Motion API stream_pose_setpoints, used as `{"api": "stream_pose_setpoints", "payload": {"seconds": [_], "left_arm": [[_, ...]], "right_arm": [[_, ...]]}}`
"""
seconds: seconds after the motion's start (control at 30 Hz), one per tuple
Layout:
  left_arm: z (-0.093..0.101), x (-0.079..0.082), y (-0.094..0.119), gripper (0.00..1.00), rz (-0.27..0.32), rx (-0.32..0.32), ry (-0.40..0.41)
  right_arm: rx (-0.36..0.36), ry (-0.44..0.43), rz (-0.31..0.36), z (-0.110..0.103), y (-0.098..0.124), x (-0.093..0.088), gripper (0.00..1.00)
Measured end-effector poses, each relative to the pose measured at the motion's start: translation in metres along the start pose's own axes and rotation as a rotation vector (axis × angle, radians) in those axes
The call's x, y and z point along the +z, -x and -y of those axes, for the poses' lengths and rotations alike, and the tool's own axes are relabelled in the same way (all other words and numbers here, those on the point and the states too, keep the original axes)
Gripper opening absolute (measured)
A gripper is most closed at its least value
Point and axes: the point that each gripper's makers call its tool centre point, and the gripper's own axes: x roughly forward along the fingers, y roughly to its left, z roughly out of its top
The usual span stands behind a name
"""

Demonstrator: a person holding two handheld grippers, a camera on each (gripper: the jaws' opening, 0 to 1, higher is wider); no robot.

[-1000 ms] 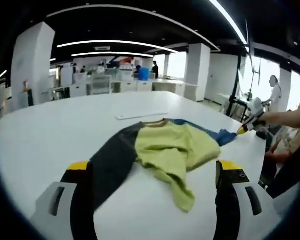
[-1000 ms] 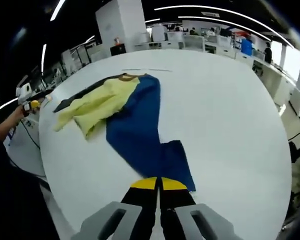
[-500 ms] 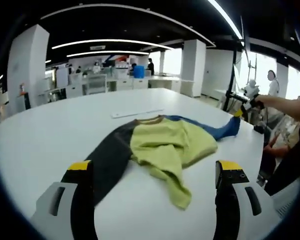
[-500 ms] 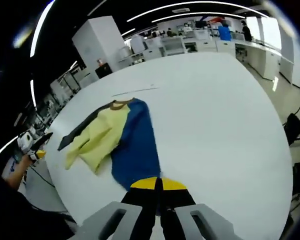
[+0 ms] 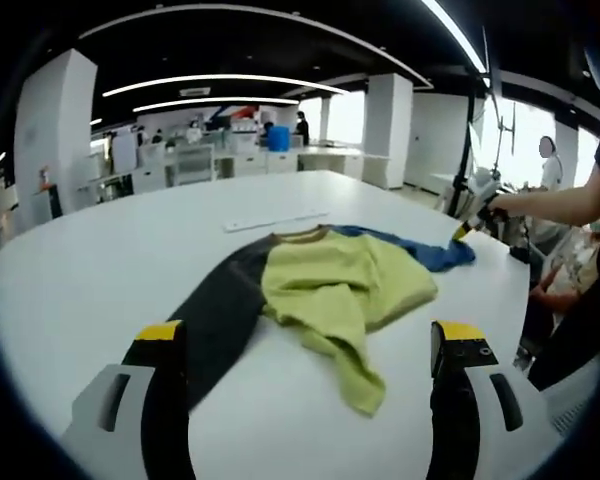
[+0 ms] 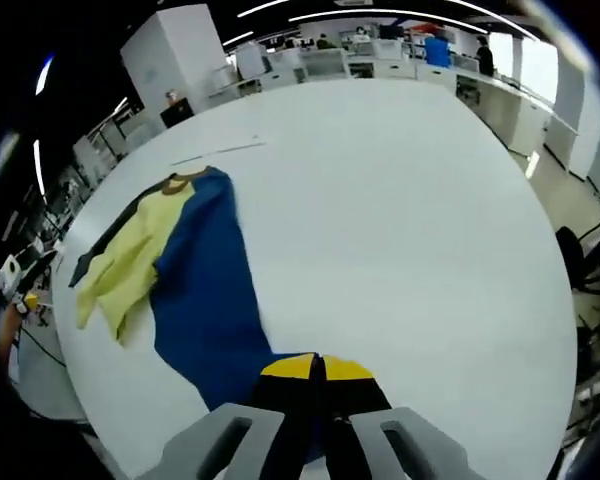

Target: Fold the garment on the visible template until the final outline fits inside the template.

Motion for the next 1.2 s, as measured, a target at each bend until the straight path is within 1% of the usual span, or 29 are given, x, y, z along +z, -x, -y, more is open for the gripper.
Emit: {"api": "stream_pose_setpoints", "payload": {"seconds": [0.1,0.13,0.23,0.27,0.3,0.37,0.4,0.43,0.5,0.6,0.73,0.87,0.97,1.03,1.13,1.2], "left_arm": [[-0.001,-0.002,0.0,0.98,-0.005,0.004,-0.002],[-0.001,-0.002,0.0,0.98,-0.006,0.005,-0.001],[-0.002,-0.003,0.0,0.99,-0.006,0.009,0.001],[-0.003,-0.004,0.001,0.99,-0.008,0.013,0.001],[-0.004,-0.004,0.001,0.99,-0.012,0.016,-0.005],[-0.006,-0.005,0.002,0.99,-0.014,0.023,-0.006],[-0.007,-0.005,0.003,0.99,-0.012,0.025,-0.005],[-0.007,-0.005,0.004,0.99,-0.011,0.026,-0.004],[-0.007,-0.005,0.006,0.99,-0.011,0.027,-0.008],[-0.009,-0.005,0.009,0.99,-0.011,0.035,-0.01],[-0.01,-0.004,0.011,0.99,-0.004,0.038,-0.01],[-0.01,-0.005,0.012,0.99,-0.006,0.038,-0.014],[-0.01,-0.005,0.013,0.99,-0.003,0.038,-0.012],[-0.01,-0.005,0.013,0.99,-0.006,0.039,-0.013],[-0.01,-0.007,0.014,0.99,-0.012,0.038,-0.019],[-0.011,-0.008,0.014,0.99,-0.017,0.04,-0.024]], "right_arm": [[-0.025,0.035,-0.028,0.006,-0.002,-0.006,0.0],[-0.027,0.046,-0.028,0.006,-0.002,-0.006,0.0],[-0.01,0.051,-0.03,0.003,-0.001,-0.006,0.0],[-0.011,0.046,-0.024,0.003,0.001,-0.005,0.05],[-0.023,0.038,-0.006,0.003,0.003,-0.002,0.15],[-0.034,0.03,0.005,0.003,0.007,0.0,0.27],[-0.04,0.031,0.012,0.003,0.009,0.001,0.31],[-0.047,0.036,0.017,0.003,0.012,0.001,0.32],[-0.061,0.024,0.0,0.005,0.015,-0.005,0.33],[-0.085,0.032,-0.017,0.009,0.017,-0.014,0.33],[-0.111,0.004,-0.027,0.016,0.019,-0.023,0.36],[-0.155,-0.026,-0.045,0.021,0.02,-0.035,0.35],[-0.173,-0.044,-0.05,0.021,0.02,-0.043,0.35],[-0.185,-0.046,-0.028,0.021,0.021,-0.041,0.33],[-0.213,-0.012,-0.035,0.024,0.021,-0.044,0.26],[-0.205,-0.032,-0.022,0.022,0.02,-0.043,0.24]]}}
